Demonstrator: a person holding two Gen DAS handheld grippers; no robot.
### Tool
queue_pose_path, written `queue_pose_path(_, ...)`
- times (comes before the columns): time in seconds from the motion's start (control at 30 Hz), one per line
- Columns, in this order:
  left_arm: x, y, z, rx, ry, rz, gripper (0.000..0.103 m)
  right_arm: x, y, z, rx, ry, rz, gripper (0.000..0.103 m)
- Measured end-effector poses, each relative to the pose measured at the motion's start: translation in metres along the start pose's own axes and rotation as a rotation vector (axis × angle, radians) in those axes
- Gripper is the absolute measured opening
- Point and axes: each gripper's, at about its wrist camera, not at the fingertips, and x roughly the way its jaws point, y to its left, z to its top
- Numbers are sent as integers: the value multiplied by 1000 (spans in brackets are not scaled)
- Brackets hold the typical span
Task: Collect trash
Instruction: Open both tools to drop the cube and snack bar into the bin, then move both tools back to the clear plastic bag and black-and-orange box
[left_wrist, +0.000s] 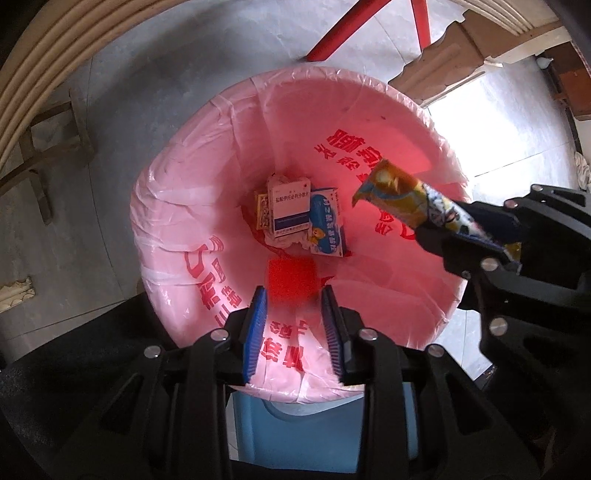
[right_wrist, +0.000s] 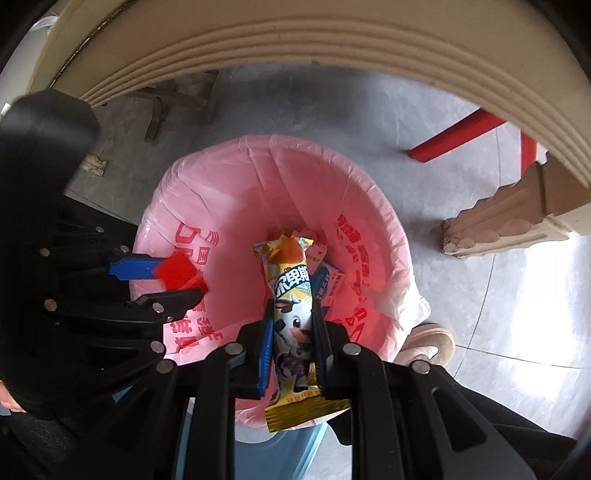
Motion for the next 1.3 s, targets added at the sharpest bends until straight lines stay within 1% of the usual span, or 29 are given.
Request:
queue_pose_path(0.03,1,0,1,3,3,4,50,2,0,0,1,10,11,20)
queue_pose_path(0.07,1,0,1,6,0,9,53,3,0,0,1,15,15,22)
queue_pose_path(0.13,0,0,1,8,-2,39,53,4,-1,1,2,17,-7,30)
queue_pose_path(0.2,3,3,2,-8,16,34,53,5,-4,2,12,16,-18,41)
queue_pose_path(0.3,2,9,3,-35,14,25,53,4,-7,2,30,8,-10,48)
queue_pose_path(0.73,2,12,3,-50,5,22,54,3,-7,4,49,4,4,49)
queue_pose_path(0.97,-7,10,1,-41,-23,34,54,-4,-4,2,51,-15,9,49)
queue_pose_path(1.03,-13,9,0,-39,-43,40,55,-11,-2,1,48,-36,9,49)
queue_pose_path(1.13,-28,7,-6,-35,-84,80,55,-28,1,-1,41,-79,-5,49)
queue_pose_path(1.17,-40,6,-11,-32,-113,101,55,-37,3,-3,42,-94,-4,49)
queue_pose_path(1.27,-74,5,-24,-34,-181,86,55,-72,9,-6,40,-169,7,49)
queue_pose_path(1.3,-92,5,-30,-36,-216,78,55,-88,11,-8,37,-202,17,49)
